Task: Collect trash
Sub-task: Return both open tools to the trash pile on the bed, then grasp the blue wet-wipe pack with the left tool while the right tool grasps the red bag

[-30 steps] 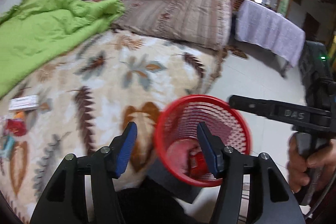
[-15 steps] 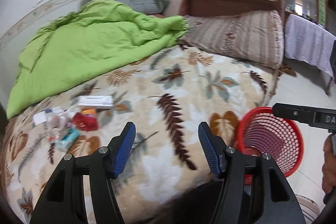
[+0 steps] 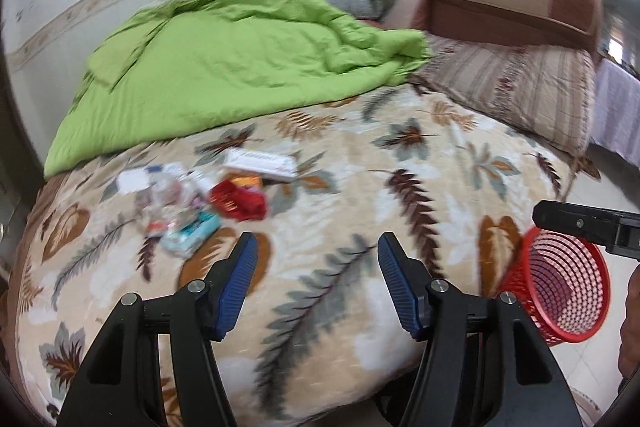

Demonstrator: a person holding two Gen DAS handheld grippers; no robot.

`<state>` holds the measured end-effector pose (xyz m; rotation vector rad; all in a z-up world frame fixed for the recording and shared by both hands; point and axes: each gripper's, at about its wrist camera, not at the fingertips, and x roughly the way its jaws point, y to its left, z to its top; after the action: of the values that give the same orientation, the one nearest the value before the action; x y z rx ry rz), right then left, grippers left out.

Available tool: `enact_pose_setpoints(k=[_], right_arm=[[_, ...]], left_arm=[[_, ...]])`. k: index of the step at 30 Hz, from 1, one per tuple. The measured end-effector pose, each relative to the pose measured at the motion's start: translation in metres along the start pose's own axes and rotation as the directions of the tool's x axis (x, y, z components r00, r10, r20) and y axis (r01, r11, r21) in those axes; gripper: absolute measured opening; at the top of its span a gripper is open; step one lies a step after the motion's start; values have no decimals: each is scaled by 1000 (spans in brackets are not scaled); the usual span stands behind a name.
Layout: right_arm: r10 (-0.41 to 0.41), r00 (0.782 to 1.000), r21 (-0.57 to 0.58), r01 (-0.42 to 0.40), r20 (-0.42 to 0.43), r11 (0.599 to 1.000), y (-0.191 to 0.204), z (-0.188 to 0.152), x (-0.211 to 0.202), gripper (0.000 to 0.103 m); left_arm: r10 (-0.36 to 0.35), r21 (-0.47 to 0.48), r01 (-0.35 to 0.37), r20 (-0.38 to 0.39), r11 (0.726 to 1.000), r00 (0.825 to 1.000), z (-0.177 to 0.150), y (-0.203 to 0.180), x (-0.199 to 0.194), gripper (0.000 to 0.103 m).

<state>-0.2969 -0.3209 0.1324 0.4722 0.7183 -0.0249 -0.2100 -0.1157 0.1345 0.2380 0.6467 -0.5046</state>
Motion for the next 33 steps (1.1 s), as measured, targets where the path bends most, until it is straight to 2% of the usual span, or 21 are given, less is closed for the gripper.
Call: enact_pose_setpoints(k=[3, 6, 10, 13, 16, 20, 23, 25, 27, 28, 29, 33], right_arm=[[30, 999, -49, -32, -30, 998, 24, 4, 24, 52], [58, 996, -104, -65, -64, 992, 51, 11, 52, 52], [83, 991, -168, -99, -102, 981, 86, 23, 96, 52], [90, 987, -213, -118, -137, 970, 111, 32, 137, 56], [93, 983, -246, -131, -161, 960, 133, 41, 181, 60], [23, 983, -292, -77, -183, 953, 145, 57, 246, 61], [-2, 982, -285, -53, -190, 957, 142, 64, 275, 61], [0, 980, -276, -56, -198, 960, 140, 64, 290, 61], [-1, 975, -280, -63, -223, 958, 143, 62, 302, 47], [2, 972, -283, -70, -234, 957, 144, 61, 306, 34], [3, 971, -287, -74, -238, 955, 145, 59, 309, 29], [16, 980, -296, -76, -200, 952, 143, 61, 293, 23]], left_arm=[[40, -80, -42, -27, 996, 999, -5, 37, 6, 61], [95, -170, -104, -58, 980, 994, -12, 81, 13, 61], [162, -289, -189, -115, 938, 980, -28, 143, 27, 61], [180, -364, -222, -146, 904, 973, -38, 181, 37, 61], [182, -398, -234, -165, 887, 969, -46, 202, 49, 61], [144, -402, -208, -183, 892, 973, -49, 209, 68, 62], [106, -385, -176, -194, 906, 975, -45, 207, 84, 70], [98, -367, -165, -194, 916, 976, -42, 203, 92, 71], [74, -347, -138, -192, 928, 979, -36, 198, 103, 72], [69, -343, -132, -191, 930, 979, -35, 197, 107, 72], [63, -334, -126, -195, 934, 979, -32, 194, 113, 72], [62, -307, -125, -209, 943, 976, -25, 189, 133, 72]])
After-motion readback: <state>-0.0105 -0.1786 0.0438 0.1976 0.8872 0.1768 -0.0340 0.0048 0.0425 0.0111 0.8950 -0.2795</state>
